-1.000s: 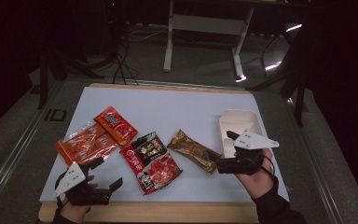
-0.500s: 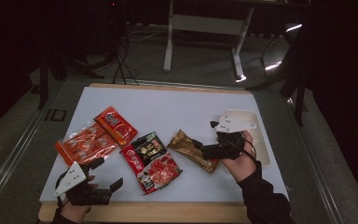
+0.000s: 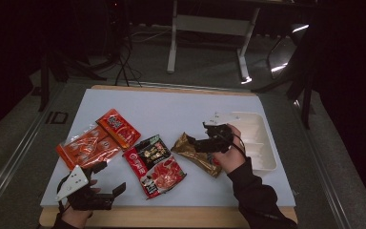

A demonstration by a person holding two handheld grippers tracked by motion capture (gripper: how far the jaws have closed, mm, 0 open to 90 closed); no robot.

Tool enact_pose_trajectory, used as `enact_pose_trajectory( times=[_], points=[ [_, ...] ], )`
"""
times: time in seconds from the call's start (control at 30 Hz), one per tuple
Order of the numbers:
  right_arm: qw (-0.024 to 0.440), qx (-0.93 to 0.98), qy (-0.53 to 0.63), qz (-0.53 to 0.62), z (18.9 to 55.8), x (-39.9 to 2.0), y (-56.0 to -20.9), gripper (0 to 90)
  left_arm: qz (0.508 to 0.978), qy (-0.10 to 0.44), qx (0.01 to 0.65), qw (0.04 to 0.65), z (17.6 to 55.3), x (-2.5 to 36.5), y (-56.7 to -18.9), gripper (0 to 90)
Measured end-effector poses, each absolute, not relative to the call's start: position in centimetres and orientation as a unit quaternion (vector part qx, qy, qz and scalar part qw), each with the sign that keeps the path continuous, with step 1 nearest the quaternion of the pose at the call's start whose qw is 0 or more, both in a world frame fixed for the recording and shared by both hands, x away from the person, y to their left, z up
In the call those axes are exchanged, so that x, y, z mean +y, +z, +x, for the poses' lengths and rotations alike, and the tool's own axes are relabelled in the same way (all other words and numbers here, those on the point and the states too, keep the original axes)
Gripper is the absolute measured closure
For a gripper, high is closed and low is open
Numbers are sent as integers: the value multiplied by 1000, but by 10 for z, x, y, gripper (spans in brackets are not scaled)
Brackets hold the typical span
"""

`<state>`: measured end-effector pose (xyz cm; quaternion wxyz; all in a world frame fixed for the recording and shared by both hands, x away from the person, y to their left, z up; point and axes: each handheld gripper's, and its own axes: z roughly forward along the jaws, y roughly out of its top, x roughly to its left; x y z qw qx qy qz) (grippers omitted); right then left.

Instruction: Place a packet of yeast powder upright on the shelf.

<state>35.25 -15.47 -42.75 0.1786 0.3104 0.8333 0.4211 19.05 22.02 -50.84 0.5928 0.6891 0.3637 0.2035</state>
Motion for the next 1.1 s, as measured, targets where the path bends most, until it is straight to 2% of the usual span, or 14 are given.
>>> enact_pose_trajectory(
  times=[0.27, 0.67, 0.8, 1.0, 1.03, 1.1],
  points=[
    [166, 848, 388, 319, 368, -138, -446, 241, 692, 203, 362, 591, 190, 220, -508, 2],
    [143, 863, 352, 333, 391, -116, -471, 246, 694, 200, 359, 591, 190, 219, -508, 2],
    [151, 858, 351, 342, 397, -113, -482, 326, 697, 194, 355, 592, 190, 219, -508, 2],
    [141, 857, 340, 361, 408, -111, -497, 364, 700, 194, 354, 589, 190, 218, -509, 2],
    [142, 856, 338, 365, 409, -112, -499, 405, 699, 192, 353, 591, 190, 218, -509, 2],
    [136, 854, 338, 372, 413, -112, -502, 420, 699, 191, 351, 593, 190, 218, -509, 2]
  ],
)
